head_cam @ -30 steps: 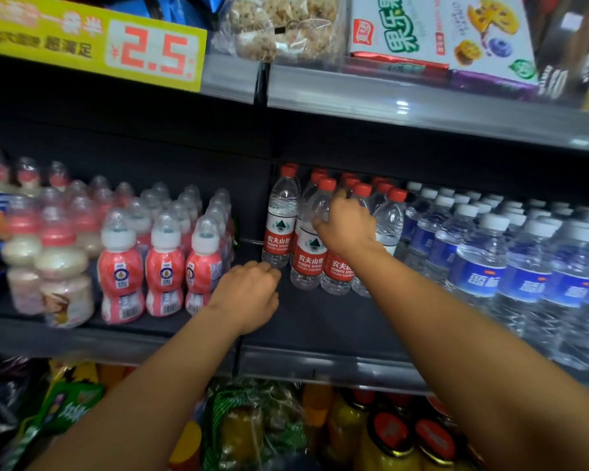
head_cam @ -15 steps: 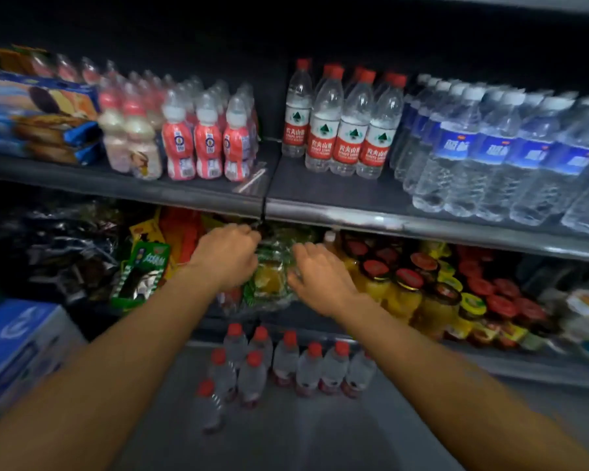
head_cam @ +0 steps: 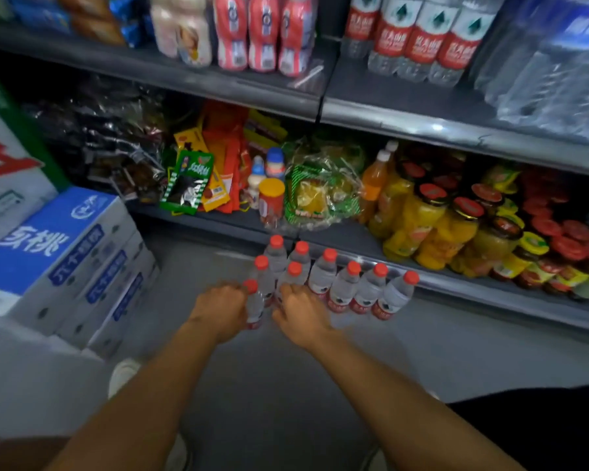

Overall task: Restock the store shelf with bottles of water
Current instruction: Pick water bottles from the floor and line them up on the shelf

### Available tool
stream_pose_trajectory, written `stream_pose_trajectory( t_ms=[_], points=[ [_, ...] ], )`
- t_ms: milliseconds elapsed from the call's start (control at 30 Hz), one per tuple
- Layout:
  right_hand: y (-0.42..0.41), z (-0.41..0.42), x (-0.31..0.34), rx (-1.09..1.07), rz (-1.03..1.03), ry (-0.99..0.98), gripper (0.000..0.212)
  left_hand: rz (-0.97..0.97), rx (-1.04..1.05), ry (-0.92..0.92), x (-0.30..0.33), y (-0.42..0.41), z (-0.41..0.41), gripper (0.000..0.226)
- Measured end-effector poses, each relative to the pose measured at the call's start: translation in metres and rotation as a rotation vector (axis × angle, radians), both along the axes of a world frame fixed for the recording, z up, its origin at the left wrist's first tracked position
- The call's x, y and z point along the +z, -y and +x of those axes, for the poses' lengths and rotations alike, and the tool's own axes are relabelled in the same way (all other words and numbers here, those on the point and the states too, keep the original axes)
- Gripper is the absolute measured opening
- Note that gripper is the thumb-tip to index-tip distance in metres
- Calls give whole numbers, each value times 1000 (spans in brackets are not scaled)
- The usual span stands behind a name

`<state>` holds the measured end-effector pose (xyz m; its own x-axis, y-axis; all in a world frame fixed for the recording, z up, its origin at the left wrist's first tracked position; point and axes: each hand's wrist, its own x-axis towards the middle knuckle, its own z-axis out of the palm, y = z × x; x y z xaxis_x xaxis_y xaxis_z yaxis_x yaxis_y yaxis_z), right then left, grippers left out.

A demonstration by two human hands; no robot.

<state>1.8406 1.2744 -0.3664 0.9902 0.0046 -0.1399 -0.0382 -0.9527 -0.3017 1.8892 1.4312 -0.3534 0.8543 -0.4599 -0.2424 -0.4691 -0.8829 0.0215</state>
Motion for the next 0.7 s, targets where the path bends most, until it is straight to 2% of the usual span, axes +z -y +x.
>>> stream_pose_trajectory(
  t_ms=[67,300,467,700],
  points=[
    [-11,2,-19,-40,69,-49,33,42,-4,-39,-24,-9,-5,33],
    [-31,31,-70,-217,262,-126,51,117,-12,-196,-101,-26,-11,32],
    [-42,53,-99,-304,326,-122,64,187,-26,-367,-146,-32,-22,35],
    [-46,71,-120,-343,295,-38,65,257,-57,-499,-193,-35,-29,39]
  ],
)
